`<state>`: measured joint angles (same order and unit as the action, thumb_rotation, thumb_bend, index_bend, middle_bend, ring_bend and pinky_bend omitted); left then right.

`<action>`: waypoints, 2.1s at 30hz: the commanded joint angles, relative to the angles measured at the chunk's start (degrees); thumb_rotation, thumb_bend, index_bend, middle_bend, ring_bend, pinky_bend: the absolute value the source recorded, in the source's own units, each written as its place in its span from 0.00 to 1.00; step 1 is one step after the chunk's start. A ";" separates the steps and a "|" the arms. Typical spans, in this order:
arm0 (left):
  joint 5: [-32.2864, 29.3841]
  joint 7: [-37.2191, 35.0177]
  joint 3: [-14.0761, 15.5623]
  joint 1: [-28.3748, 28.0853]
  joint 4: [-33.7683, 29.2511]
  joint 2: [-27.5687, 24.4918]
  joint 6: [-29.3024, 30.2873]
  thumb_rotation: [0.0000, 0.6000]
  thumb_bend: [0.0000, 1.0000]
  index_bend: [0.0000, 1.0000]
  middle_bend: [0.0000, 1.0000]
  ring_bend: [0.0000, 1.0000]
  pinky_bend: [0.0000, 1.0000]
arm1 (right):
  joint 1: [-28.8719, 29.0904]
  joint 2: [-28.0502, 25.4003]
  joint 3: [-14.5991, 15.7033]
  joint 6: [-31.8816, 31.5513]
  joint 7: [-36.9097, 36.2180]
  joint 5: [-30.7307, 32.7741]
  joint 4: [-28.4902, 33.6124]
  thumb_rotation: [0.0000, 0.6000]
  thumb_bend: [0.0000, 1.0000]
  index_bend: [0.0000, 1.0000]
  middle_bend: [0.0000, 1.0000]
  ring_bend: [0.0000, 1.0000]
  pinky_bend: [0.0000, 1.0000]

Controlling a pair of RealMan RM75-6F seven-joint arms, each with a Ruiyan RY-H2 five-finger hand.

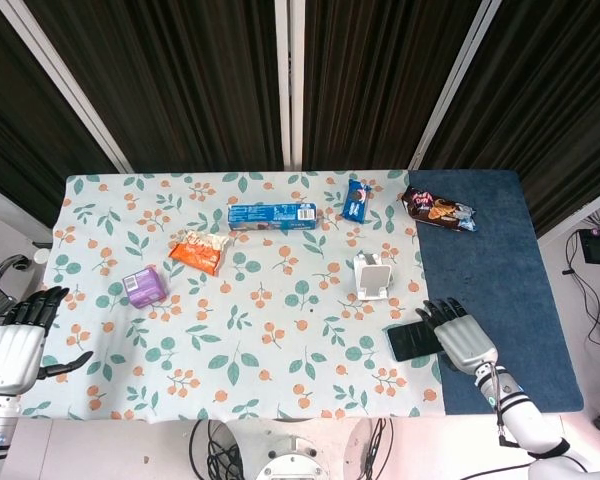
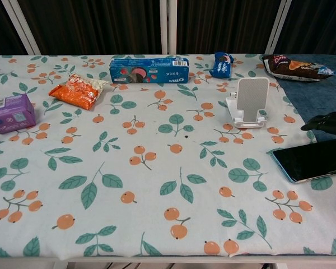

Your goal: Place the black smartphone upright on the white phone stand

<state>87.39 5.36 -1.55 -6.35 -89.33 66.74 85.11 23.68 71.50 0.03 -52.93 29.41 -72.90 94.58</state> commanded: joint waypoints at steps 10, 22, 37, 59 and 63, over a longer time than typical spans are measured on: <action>-0.22 -0.20 0.08 0.19 0.23 -0.05 -0.08 0.64 0.10 0.09 0.10 0.12 0.21 | 1.18 2.03 0.53 0.47 -2.27 0.55 -1.99 1.00 0.21 0.08 0.00 0.00 0.00; -0.68 -0.15 0.16 0.08 0.11 -0.15 -0.87 0.64 0.10 0.09 0.10 0.12 0.22 | 1.53 2.07 1.06 -0.17 -2.10 2.04 -2.27 1.00 0.21 0.18 0.00 0.00 0.00; -1.30 0.09 0.36 0.23 -0.73 -0.76 -1.51 0.64 0.10 0.09 0.10 0.12 0.22 | 3.05 2.07 0.88 1.47 -4.48 3.52 -3.00 1.00 0.21 0.25 0.00 0.00 0.00; -2.06 0.05 0.60 0.18 -1.20 -1.08 -2.65 0.64 0.09 0.09 0.10 0.12 0.22 | 1.67 2.80 1.79 -2.74 -11.87 -3.27 -5.45 1.00 0.30 0.68 0.30 0.15 0.00; -2.12 0.02 0.58 0.20 -1.29 -1.13 -2.64 0.65 0.10 0.09 0.10 0.12 0.22 | 1.38 2.99 1.77 -3.63 -11.97 -3.90 -5.80 1.00 0.31 0.69 0.32 0.28 0.00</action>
<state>85.28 5.39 -0.97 -6.14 -90.62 65.61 82.48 25.11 74.45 1.82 -56.49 17.48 -76.74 88.84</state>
